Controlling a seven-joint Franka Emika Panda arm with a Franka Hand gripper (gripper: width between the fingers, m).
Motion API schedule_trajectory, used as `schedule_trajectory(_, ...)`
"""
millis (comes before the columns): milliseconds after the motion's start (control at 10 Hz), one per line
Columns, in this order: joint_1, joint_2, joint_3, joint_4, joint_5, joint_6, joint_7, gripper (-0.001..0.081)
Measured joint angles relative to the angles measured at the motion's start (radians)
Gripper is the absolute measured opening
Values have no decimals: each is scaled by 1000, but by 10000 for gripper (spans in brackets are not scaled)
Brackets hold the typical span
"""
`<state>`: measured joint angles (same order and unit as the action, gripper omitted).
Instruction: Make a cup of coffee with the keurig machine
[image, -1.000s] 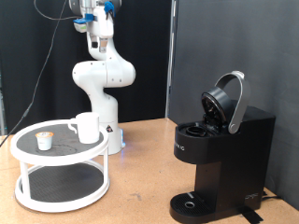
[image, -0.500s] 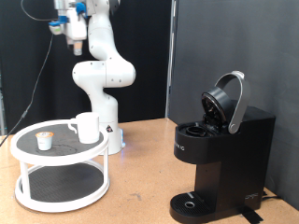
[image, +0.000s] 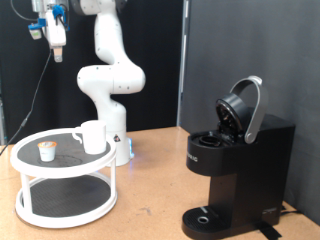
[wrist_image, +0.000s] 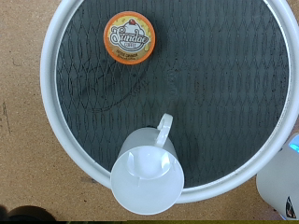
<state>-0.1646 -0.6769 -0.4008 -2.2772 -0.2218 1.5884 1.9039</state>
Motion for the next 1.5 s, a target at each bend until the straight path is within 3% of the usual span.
schedule_trajectory(200,3,0,-16,-3,20,7,-39,734)
schedule_trajectory(400,2,1,-34,-41,10,66,-50,734)
schedule_trajectory(1100,-11,59,-102,-236,-90,377,-50,734)
schedule_trajectory(1500,-21,107,-130,-312,-114,524,-48,734)
